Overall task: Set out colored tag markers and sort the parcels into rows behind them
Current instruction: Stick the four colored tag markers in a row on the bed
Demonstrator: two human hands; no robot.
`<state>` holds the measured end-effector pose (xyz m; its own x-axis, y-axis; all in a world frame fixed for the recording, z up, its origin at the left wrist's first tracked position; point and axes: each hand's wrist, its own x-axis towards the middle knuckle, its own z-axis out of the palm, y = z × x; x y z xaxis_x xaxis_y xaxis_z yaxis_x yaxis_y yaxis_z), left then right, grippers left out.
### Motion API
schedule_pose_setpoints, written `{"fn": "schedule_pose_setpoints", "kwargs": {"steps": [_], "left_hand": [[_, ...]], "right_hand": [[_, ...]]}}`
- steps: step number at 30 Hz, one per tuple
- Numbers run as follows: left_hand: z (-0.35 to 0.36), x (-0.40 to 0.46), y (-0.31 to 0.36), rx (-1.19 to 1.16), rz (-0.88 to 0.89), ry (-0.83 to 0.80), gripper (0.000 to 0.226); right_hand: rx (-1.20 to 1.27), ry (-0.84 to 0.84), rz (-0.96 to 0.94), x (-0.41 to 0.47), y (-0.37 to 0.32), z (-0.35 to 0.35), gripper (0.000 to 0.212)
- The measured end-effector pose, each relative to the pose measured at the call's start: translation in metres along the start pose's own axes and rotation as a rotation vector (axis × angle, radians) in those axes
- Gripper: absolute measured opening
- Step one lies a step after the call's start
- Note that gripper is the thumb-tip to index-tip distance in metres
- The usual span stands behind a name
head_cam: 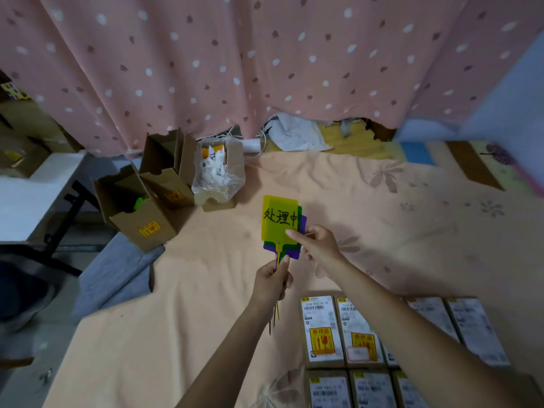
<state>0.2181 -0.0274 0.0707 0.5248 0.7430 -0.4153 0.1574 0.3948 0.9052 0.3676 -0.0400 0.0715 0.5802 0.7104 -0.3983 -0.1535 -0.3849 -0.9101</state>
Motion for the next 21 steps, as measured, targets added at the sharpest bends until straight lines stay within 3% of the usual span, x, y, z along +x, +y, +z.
{"fn": "schedule_pose_setpoints", "kwargs": {"steps": [4,14,18,21], "left_hand": [[0.024,-0.012,-0.002,0.025,0.010,-0.031,0.043],[0.102,-0.010,-0.012,-0.048,0.007,0.027,0.051],[0.158,-0.012,-0.015,-0.056,0.020,0.098,0.046],[0.186,-0.008,-0.021,-0.068,0.008,0.130,0.048]], "right_hand": [[0.032,0.069,-0.048,-0.011,0.007,-0.019,0.042],[0.315,-0.041,0.047,-0.007,0.020,-0.107,0.027],[0.116,-0.005,-0.013,-0.004,0.023,-0.155,0.020],[0.044,-0.097,-0.063,-0.008,0.020,-0.178,0.021]]}}
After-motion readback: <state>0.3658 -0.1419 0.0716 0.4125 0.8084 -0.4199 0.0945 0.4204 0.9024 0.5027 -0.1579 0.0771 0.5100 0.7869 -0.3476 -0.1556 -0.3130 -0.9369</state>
